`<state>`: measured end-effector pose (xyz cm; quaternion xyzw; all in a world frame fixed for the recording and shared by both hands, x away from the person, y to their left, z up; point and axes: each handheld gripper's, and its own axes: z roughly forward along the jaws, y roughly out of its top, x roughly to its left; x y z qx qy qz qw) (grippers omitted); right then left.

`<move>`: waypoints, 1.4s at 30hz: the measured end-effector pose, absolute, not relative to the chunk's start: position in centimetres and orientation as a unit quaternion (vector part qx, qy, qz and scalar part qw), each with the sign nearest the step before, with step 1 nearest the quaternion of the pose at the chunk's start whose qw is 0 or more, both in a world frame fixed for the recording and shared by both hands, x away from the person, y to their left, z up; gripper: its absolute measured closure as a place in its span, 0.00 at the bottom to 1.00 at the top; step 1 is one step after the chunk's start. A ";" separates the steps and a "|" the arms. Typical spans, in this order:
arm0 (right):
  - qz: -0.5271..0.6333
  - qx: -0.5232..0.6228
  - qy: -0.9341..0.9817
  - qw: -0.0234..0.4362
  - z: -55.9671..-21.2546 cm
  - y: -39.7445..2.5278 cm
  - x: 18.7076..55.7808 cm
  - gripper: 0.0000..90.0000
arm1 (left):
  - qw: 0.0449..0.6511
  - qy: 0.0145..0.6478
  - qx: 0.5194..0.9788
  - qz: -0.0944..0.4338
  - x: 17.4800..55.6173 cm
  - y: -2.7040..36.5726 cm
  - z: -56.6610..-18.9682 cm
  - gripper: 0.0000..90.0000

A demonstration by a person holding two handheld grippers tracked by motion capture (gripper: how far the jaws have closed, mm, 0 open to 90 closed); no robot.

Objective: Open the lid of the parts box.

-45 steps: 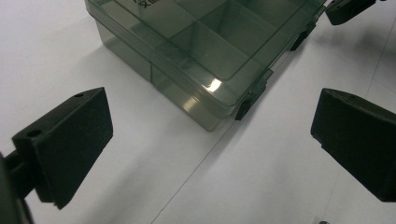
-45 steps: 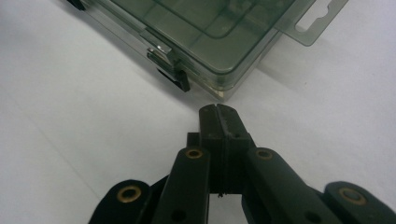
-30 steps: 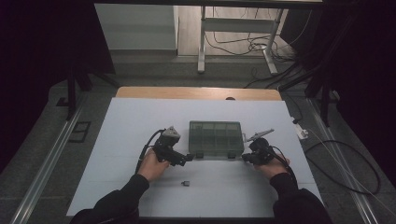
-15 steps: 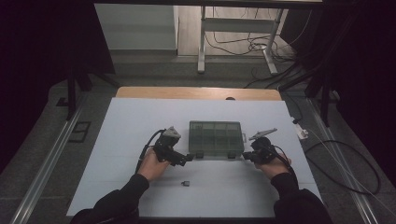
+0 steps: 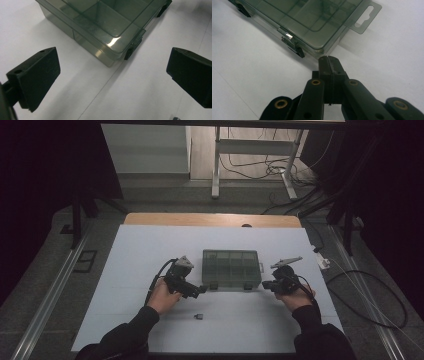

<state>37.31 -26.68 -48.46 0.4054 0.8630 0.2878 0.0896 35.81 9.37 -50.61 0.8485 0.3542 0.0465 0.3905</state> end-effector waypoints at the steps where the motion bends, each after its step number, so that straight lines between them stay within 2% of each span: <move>1: 0.288 0.406 0.863 0.088 -48.5 -26.7 37.4 0.98 | 0.390 0.355 0.849 0.046 35.8 9.3 -50.6 0.00; 21: 0.325 0.397 0.853 0.095 -47.7 -26.7 37.0 0.98 | 0.395 0.362 0.844 0.023 35.9 9.4 -49.9 0.00; 42: 0.383 0.399 0.826 0.114 -45.9 -26.8 37.3 0.99 | 0.403 0.380 0.831 0.044 35.8 9.0 -49.2 0.00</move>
